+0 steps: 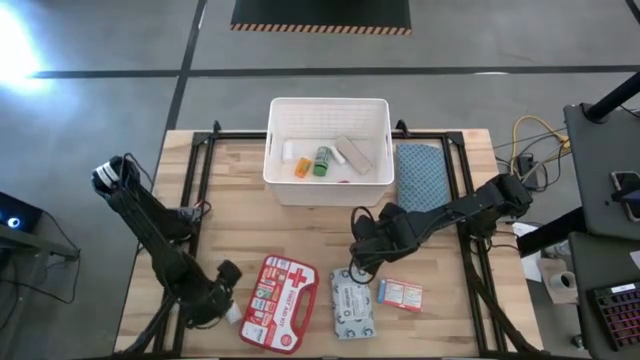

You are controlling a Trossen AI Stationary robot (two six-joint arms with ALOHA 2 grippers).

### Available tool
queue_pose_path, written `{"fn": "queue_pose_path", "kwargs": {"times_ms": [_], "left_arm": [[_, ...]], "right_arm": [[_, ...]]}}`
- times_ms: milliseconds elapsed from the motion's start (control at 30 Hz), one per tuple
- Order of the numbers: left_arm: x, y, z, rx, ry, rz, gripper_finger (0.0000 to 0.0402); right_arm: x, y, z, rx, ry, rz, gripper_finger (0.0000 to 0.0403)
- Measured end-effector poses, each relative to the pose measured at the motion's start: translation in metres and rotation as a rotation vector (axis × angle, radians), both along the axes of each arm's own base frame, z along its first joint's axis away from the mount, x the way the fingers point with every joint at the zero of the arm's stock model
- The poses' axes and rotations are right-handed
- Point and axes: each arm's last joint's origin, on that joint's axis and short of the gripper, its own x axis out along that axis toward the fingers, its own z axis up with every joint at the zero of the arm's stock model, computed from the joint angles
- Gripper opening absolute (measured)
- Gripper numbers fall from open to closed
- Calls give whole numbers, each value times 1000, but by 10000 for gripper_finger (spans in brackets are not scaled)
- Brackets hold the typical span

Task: Pick & place medical supplies in basket/bin
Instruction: Put the white pill bottle into the white bin

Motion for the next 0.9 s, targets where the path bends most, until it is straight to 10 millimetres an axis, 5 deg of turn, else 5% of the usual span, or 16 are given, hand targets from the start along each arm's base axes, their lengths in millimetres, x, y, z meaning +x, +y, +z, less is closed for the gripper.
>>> {"fn": "queue_pose_path", "kwargs": {"times_ms": [333,533,767,900], "left_arm": [[10,-13,-37,-31,-65,-34,301],[8,-9,-56,41,-23,-31,262],[8,-9,-52,36,-16,-26,175],[5,-5,-39,57,24,27,161]], "right_arm": [[0,0,0,9,16,26,384],[-1,0,0,4,26,49,384],[-2,0,0,7,29,38,384],[-2,0,1,5,26,38,384]]}}
